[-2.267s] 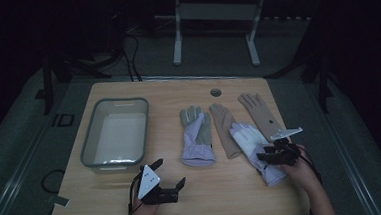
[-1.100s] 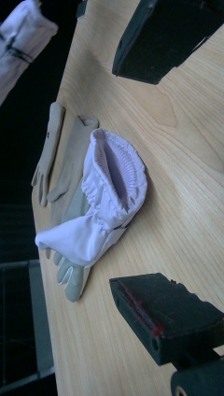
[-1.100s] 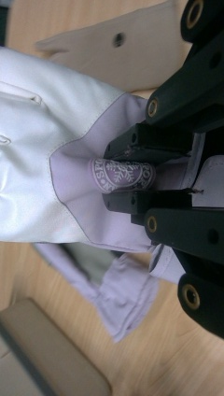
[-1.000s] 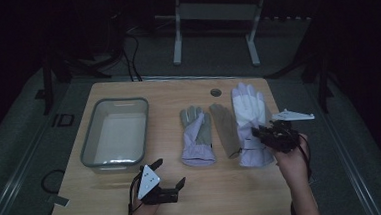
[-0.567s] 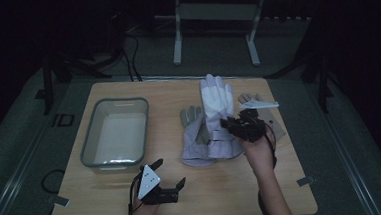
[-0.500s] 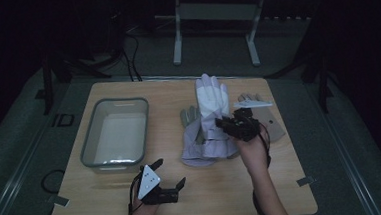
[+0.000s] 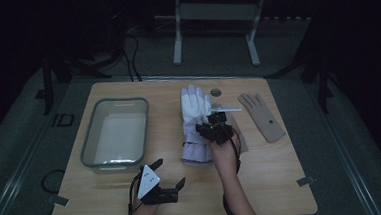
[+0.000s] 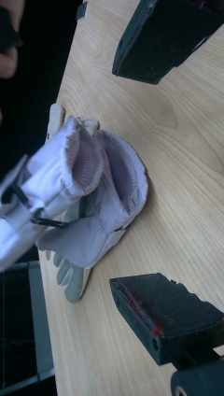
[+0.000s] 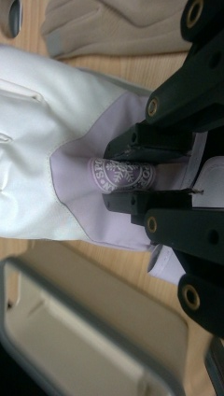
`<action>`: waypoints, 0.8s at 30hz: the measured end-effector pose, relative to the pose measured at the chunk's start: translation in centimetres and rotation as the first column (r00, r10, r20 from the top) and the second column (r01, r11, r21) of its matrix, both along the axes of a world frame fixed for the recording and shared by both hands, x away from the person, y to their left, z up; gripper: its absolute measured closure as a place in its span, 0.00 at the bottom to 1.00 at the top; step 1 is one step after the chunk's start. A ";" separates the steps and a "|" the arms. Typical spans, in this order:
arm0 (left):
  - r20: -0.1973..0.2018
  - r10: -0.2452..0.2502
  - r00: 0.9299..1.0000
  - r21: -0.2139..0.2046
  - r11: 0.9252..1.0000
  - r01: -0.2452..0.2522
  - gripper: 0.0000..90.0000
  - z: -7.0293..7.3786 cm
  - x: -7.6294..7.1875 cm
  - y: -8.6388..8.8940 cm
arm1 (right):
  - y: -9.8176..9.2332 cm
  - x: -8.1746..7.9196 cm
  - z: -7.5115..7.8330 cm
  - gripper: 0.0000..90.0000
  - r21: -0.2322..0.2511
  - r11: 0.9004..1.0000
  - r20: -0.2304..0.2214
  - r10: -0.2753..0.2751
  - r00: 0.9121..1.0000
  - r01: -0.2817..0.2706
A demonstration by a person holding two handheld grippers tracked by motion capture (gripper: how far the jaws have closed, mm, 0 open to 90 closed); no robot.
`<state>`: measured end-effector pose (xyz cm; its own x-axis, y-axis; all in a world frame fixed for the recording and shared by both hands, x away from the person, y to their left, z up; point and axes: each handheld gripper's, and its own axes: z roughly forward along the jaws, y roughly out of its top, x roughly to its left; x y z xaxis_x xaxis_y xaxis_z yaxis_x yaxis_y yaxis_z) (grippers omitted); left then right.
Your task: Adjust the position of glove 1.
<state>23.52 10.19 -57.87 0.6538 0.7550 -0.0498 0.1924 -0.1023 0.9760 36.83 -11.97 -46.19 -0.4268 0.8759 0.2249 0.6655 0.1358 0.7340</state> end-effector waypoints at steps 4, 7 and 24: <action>0.003 -0.001 1.000 0.003 1.000 0.001 0.02 0.0 0.0 0.0 | 0.5 0.6 -1.3 0.83 -0.042 0.998 -0.009 -0.041 0.999 0.041; 0.001 -0.001 1.000 0.001 1.000 0.001 0.02 0.0 0.0 0.0 | 0.6 1.0 -2.6 0.82 -0.071 0.995 -0.018 -0.066 0.998 0.064; 0.002 0.004 1.000 0.002 1.000 -0.004 0.02 0.0 0.0 0.0 | 0.9 2.3 -5.1 0.68 -0.082 0.996 -0.071 -0.045 0.996 0.039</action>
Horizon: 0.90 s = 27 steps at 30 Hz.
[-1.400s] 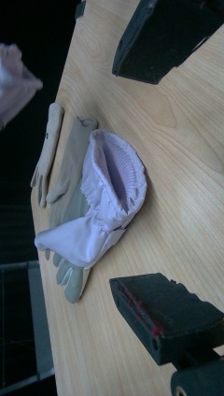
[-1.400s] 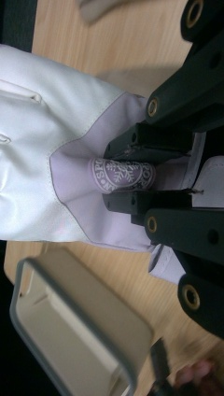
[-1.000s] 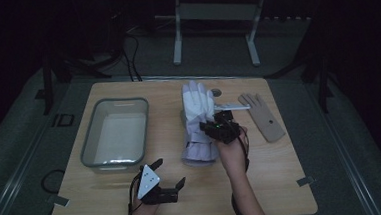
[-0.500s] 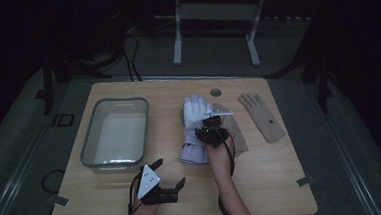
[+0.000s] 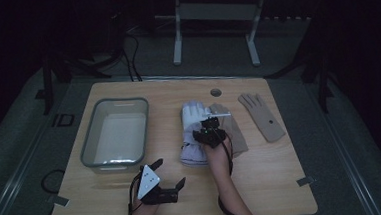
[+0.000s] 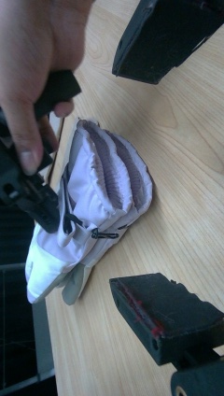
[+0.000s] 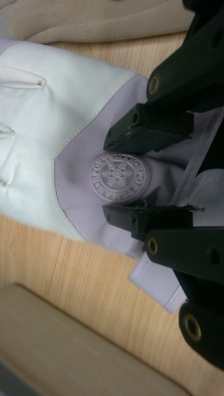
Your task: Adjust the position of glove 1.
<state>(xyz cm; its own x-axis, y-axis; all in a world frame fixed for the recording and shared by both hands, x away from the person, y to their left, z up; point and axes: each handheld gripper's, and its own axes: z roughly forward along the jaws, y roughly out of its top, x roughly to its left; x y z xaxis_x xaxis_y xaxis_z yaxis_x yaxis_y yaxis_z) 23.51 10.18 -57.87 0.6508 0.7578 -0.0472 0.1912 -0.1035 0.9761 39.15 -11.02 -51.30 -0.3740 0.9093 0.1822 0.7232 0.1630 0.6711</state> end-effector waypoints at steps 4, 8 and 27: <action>-0.006 0.005 1.000 -0.004 1.000 -0.005 0.02 0.0 0.0 0.0 | -0.6 0.0 1.3 0.58 -0.001 0.999 0.016 0.043 0.999 -0.043; -0.010 0.016 1.000 -0.007 1.000 -0.016 0.02 0.0 0.0 0.1 | -1.5 -0.3 2.5 0.51 -0.009 0.998 0.055 0.070 0.996 -0.069; -0.141 0.014 0.990 -0.048 0.999 -0.021 0.02 0.4 0.9 0.6 | -7.3 -3.7 3.3 0.15 0.009 0.933 0.134 0.355 0.925 -0.360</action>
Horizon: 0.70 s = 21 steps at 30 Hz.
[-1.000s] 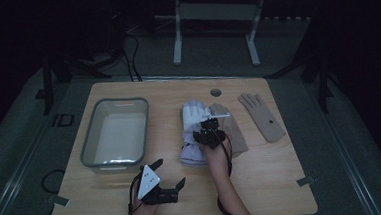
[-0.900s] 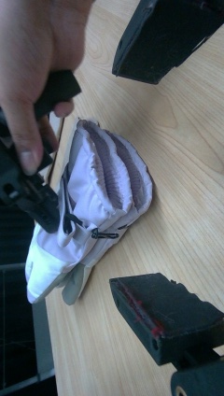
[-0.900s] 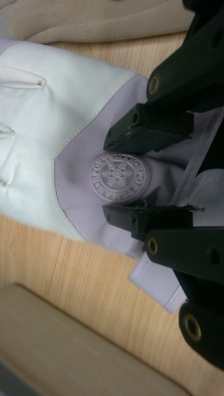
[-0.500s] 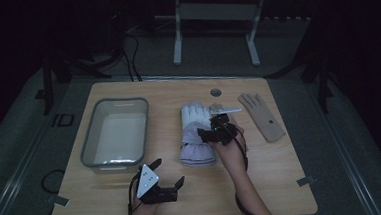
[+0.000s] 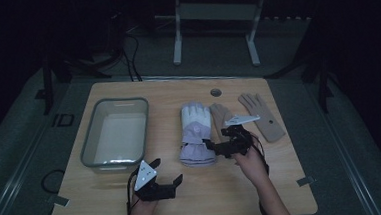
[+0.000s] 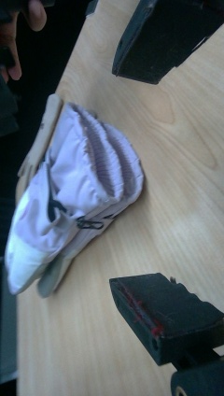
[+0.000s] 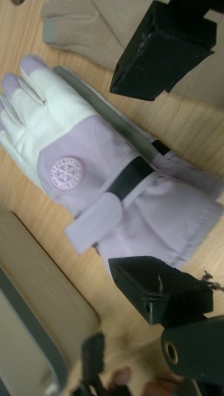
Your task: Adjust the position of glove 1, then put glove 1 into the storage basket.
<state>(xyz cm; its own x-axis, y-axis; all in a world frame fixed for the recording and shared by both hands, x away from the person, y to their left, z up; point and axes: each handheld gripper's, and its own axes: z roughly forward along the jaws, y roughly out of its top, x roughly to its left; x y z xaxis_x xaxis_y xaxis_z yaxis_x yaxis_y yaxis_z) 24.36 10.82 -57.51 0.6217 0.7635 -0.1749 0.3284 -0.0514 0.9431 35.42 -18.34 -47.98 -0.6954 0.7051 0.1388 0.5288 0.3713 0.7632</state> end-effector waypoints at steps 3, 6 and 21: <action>-0.023 -0.028 0.999 -0.019 0.999 0.028 0.02 0.1 0.1 0.1 | -0.8 -0.3 -0.3 0.15 -0.025 1.000 0.002 0.014 1.000 -0.014; -0.029 -0.048 0.998 -0.025 0.999 0.047 0.02 0.3 0.2 0.1 | -1.8 -0.4 -0.5 0.15 -0.043 0.999 -0.038 -0.010 0.999 0.009; -0.162 -0.115 0.980 0.006 0.993 0.118 0.02 4.1 1.6 -0.3 | -6.4 -1.1 0.1 0.15 0.038 0.996 -0.031 -0.076 0.997 0.077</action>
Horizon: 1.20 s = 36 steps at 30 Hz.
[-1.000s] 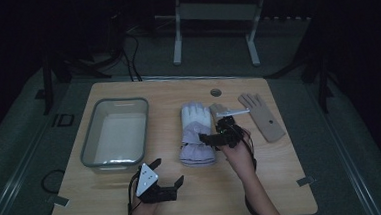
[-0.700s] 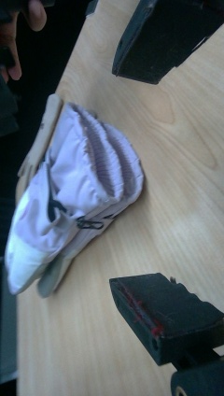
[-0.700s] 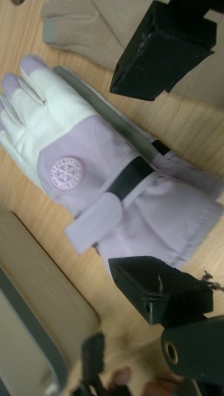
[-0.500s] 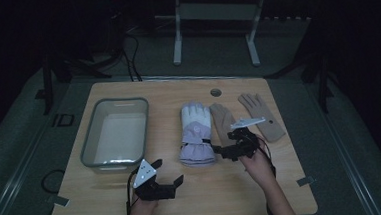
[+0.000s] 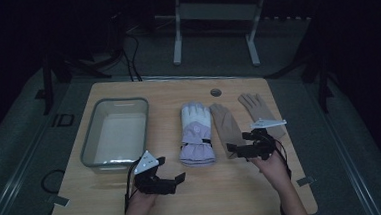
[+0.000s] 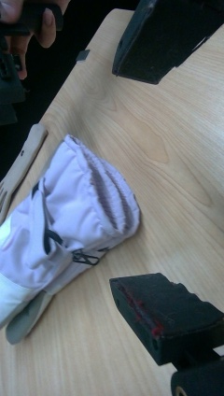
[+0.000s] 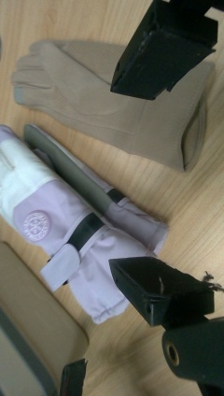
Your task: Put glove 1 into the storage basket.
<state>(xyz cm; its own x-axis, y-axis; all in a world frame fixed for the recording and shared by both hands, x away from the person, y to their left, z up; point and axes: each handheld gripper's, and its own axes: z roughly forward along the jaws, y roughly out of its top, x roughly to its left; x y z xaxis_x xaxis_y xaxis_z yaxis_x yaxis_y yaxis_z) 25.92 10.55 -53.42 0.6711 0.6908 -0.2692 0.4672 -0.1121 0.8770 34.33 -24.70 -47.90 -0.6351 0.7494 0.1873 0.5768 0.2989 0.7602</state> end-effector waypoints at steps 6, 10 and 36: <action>0.005 0.014 1.000 0.043 0.999 -0.014 0.02 2.1 1.4 -0.8 | 0.4 0.5 0.5 0.19 -0.018 1.000 0.020 -0.017 1.000 0.018; 0.006 0.039 0.999 0.094 0.995 -0.039 0.12 2.9 2.8 -1.8 | 1.5 1.4 0.6 0.28 -0.018 0.999 0.037 -0.029 0.999 0.030; -0.360 0.065 0.931 0.182 0.983 0.002 0.20 -2.1 9.5 -4.1 | 7.2 7.5 -5.9 0.33 -0.047 0.997 -0.215 -0.067 0.974 0.059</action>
